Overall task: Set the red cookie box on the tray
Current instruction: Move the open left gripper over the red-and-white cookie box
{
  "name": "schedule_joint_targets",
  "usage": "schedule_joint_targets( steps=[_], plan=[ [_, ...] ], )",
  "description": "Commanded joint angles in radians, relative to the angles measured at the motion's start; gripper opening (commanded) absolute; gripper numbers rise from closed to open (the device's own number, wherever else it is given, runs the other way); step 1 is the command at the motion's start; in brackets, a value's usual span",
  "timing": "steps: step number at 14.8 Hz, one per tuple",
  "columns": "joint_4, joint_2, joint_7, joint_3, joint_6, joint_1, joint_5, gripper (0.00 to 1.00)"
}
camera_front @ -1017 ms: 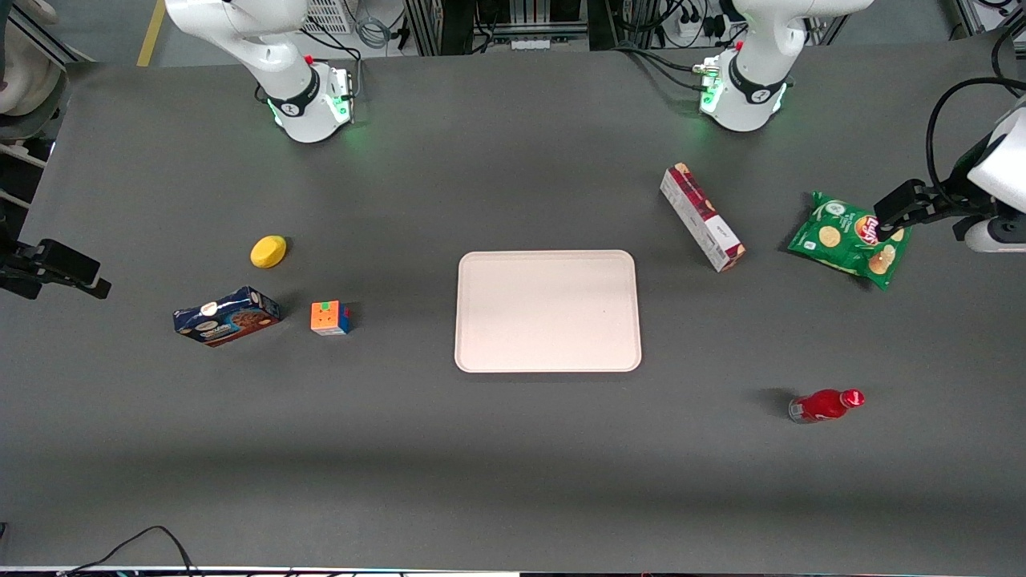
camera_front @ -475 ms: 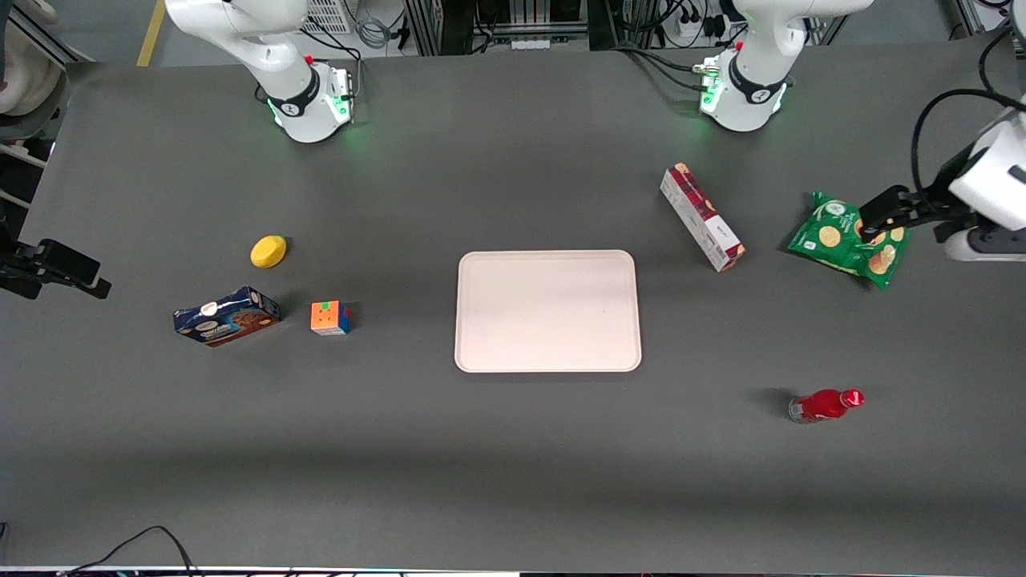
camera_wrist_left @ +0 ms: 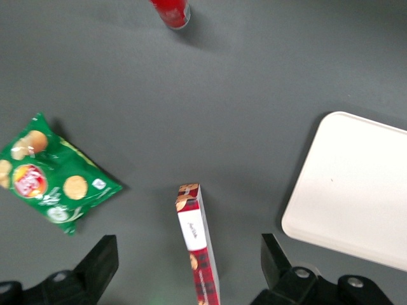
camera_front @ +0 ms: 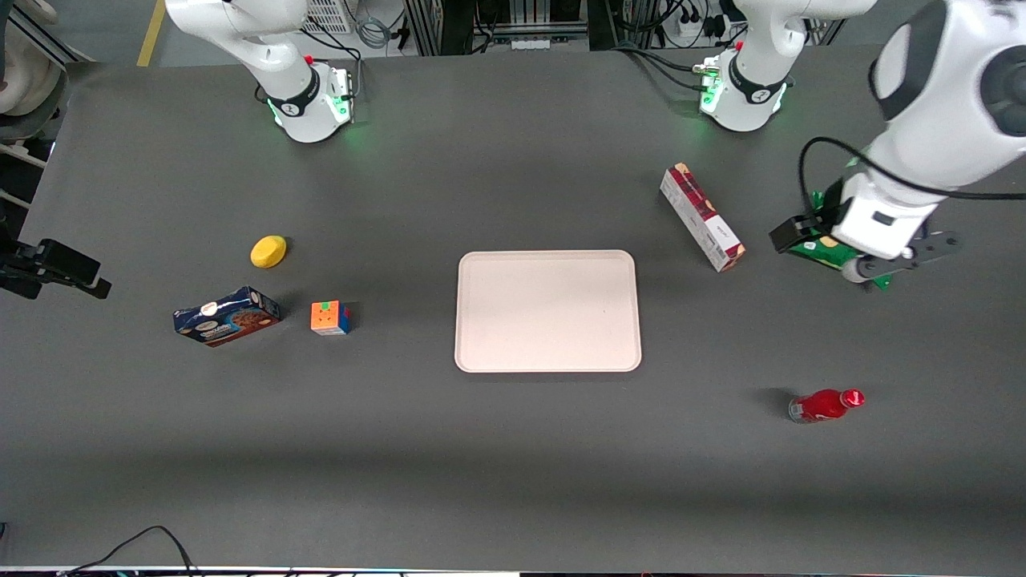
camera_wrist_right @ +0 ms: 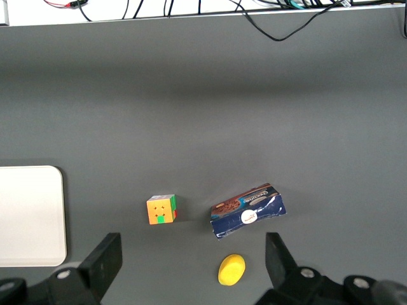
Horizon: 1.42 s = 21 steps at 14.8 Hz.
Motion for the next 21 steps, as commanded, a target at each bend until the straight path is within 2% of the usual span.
schedule_joint_targets(
  steps=[1, 5, 9, 11, 14, 21],
  plan=[
    [-0.326, -0.175, -0.122, -0.036, 0.182, -0.006, -0.008, 1.00],
    [-0.550, -0.247, -0.240, -0.121, 0.334, -0.006, -0.009, 1.00],
    [-0.720, -0.249, -0.270, -0.136, 0.533, -0.032, -0.063, 1.00],
    [-0.808, -0.234, -0.300, -0.158, 0.674, -0.036, -0.064, 1.00],
    [-0.880, -0.204, -0.351, -0.214, 0.794, -0.037, -0.064, 1.00],
    [-0.948, -0.079, -0.359, -0.217, 1.020, -0.037, -0.064, 1.00]
  ],
)
